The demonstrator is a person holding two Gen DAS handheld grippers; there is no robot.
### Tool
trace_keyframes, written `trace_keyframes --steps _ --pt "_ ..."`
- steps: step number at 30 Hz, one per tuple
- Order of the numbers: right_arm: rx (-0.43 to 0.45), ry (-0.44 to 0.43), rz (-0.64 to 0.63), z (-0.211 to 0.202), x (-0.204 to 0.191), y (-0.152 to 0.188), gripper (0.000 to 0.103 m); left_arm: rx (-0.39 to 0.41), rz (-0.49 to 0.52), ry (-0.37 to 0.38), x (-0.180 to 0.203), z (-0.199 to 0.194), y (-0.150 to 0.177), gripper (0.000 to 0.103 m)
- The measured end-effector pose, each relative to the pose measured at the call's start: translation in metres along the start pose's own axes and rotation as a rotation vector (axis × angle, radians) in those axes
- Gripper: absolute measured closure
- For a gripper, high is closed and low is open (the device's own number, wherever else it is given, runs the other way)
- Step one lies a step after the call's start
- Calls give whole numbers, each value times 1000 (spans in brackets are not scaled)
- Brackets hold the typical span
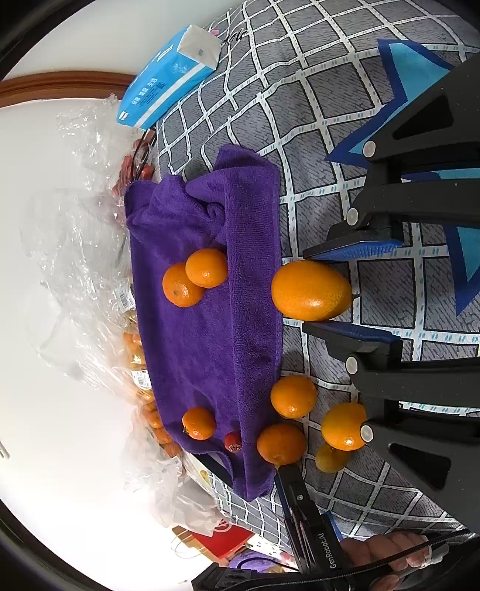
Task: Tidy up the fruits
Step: 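Grasp the small yellow fruit on the bedspread with the left gripper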
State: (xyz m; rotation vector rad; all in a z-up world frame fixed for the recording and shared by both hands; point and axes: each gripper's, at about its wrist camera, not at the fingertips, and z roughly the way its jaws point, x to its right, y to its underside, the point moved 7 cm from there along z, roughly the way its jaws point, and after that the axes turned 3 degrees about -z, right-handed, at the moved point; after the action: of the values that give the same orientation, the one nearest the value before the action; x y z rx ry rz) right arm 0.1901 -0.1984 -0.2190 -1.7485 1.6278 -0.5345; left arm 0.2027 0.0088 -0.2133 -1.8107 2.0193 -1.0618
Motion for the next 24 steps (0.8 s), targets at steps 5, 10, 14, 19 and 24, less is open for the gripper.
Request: trace_keyframes --steps 5,10,14,19,24 --pt "2 -1 2 0 0 0 71 19 -4 -5 -1 -6 0 82" --pt "6 1 11 -1 3 0 71 35 4 -75 -6 -24 1 82" --pt "2 4 6 -1 1 1 71 3 40 -134 -10 -26 5 82" --pt "0 3 7 0 1 0 71 -10 31 -134 -14 -8 9 70" --pt "3 -4 12 -1 1 0 71 -4 27 -113 -10 -5 9 79"
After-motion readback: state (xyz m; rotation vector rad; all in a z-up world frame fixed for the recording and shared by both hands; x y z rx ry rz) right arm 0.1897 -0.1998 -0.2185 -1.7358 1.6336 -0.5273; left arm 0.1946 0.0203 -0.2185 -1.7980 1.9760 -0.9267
